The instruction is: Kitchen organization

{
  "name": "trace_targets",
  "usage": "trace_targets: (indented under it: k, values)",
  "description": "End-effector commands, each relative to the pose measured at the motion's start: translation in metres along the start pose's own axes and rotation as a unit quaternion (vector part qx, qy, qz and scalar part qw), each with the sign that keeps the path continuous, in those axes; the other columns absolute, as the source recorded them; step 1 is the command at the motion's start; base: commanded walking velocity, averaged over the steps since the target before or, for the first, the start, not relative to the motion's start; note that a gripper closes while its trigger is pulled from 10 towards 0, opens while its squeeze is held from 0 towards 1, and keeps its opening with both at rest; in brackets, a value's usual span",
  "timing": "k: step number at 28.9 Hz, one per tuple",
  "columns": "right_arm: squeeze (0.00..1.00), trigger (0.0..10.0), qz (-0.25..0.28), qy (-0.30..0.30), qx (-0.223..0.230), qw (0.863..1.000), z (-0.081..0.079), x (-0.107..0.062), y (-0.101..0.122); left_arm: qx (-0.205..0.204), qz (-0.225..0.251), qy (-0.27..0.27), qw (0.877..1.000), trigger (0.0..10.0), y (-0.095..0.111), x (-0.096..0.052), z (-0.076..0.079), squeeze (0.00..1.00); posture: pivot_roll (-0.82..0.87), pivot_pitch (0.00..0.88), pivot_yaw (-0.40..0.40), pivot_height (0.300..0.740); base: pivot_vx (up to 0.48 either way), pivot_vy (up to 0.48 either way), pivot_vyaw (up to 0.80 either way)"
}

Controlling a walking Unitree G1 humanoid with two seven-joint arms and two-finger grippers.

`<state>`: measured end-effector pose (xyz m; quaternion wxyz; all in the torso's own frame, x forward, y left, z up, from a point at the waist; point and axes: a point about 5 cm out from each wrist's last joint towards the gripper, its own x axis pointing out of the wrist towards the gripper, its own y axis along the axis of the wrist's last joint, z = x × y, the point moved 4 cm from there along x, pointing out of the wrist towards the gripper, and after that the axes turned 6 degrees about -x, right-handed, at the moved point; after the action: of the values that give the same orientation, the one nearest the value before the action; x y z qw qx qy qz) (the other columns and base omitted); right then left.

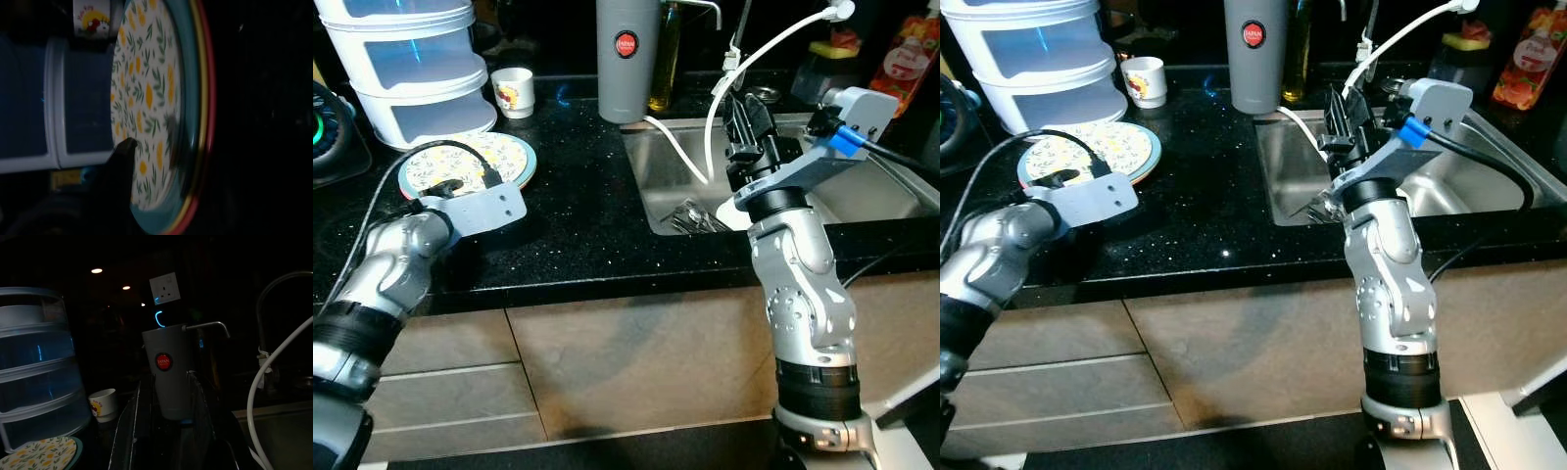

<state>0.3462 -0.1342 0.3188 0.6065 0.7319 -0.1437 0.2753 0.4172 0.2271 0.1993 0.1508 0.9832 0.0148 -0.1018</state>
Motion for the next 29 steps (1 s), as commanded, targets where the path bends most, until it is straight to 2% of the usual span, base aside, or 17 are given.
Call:
trace_targets:
  k: [1,5,13,14,15,16,17,18,19,21,23,25,26,27,29]
  values:
    - [0.00,10.0,0.003,-0.002,-0.002,1.000,0.001,0.000,0.003,0.031,-0.007,-0.023,0.999,0.2,-0.002,0.005,0.020,0.00,0.04,0.018,-0.001,0.740,0.000,0.000,0.00]
    - [0.00,10.0,0.005,-0.003,-0.003,1.000,0.002,0.001,0.004,0.048,-0.008,-0.015,0.999,0.0,0.001,0.008,0.020,0.00,0.04,0.016,0.002,0.740,0.000,0.000,0.00]
    - [0.00,10.0,0.006,-0.006,-0.003,1.000,0.004,0.002,0.004,0.054,0.006,0.007,0.999,0.0,0.011,0.015,0.016,0.00,0.03,0.008,-0.005,0.740,0.000,0.000,0.00]
    - [0.00,10.0,0.009,-0.005,-0.004,1.000,0.004,0.002,0.006,0.057,0.023,0.020,0.998,0.0,0.018,0.016,0.013,0.00,0.03,0.008,-0.005,0.740,0.000,0.000,0.00]
    - [0.00,10.0,0.010,-0.005,-0.005,1.000,0.004,0.003,0.007,0.064,0.063,0.034,0.995,0.0,0.034,0.015,0.010,0.00,0.03,0.007,-0.004,0.740,0.000,0.000,0.00]
    - [0.00,10.0,0.010,-0.004,-0.005,1.000,0.004,0.003,0.007,0.071,0.126,0.053,0.988,4.9,0.060,0.010,0.007,0.00,0.03,0.007,-0.004,0.740,0.000,0.000,0.00]
    - [0.00,10.0,0.010,-0.004,-0.005,1.000,0.004,0.003,0.007,0.071,0.126,0.053,0.988,4.9,0.060,0.010,0.007,0.00,0.03,0.007,-0.004,0.740,0.000,0.000,0.00]
    - [0.00,10.0,0.009,-0.004,-0.005,1.000,0.004,0.003,0.006,0.071,0.146,0.058,0.985,9.3,0.068,0.008,0.007,0.00,0.03,0.007,-0.004,0.740,0.000,0.000,0.00]
    - [0.00,10.0,0.009,-0.004,-0.005,1.000,0.004,0.003,0.006,0.076,0.178,0.064,0.979,10.0,0.082,0.004,0.006,0.00,0.04,0.000,-0.007,0.740,0.000,0.000,0.00]
    - [0.00,10.0,0.011,-0.002,-0.005,1.000,0.003,0.004,0.006,0.082,0.221,0.076,0.969,10.0,0.100,-0.003,0.002,0.00,0.04,0.000,-0.004,0.740,0.000,0.000,0.00]
    - [0.00,10.0,0.013,-0.001,-0.004,1.000,0.003,0.005,0.007,0.094,0.245,0.080,0.962,10.0,0.109,-0.009,-0.002,0.00,0.04,0.000,-0.004,0.740,0.000,0.000,0.00]
    - [0.00,10.0,0.012,-0.001,-0.003,1.000,0.002,0.004,0.006,0.106,0.282,0.057,0.952,10.0,0.118,-0.019,0.001,0.00,0.04,0.000,-0.001,0.740,0.000,0.000,0.00]
    - [0.00,10.0,0.012,-0.001,-0.003,1.000,0.002,0.004,0.006,0.106,0.282,0.057,0.952,10.0,0.118,-0.019,0.001,0.00,0.04,0.000,-0.001,0.740,0.000,0.000,0.00]
    - [0.00,10.0,0.012,-0.001,-0.003,1.000,0.002,0.004,0.006,0.104,0.294,0.039,0.949,10.0,0.120,-0.023,0.005,0.00,0.04,0.000,-0.001,0.740,0.000,0.000,0.00]
    - [0.00,10.0,0.011,0.000,-0.003,1.000,0.002,0.004,0.005,0.111,0.300,-0.044,0.946,10.0,0.116,-0.033,0.028,0.00,0.05,0.000,0.003,0.740,0.000,0.000,0.00]
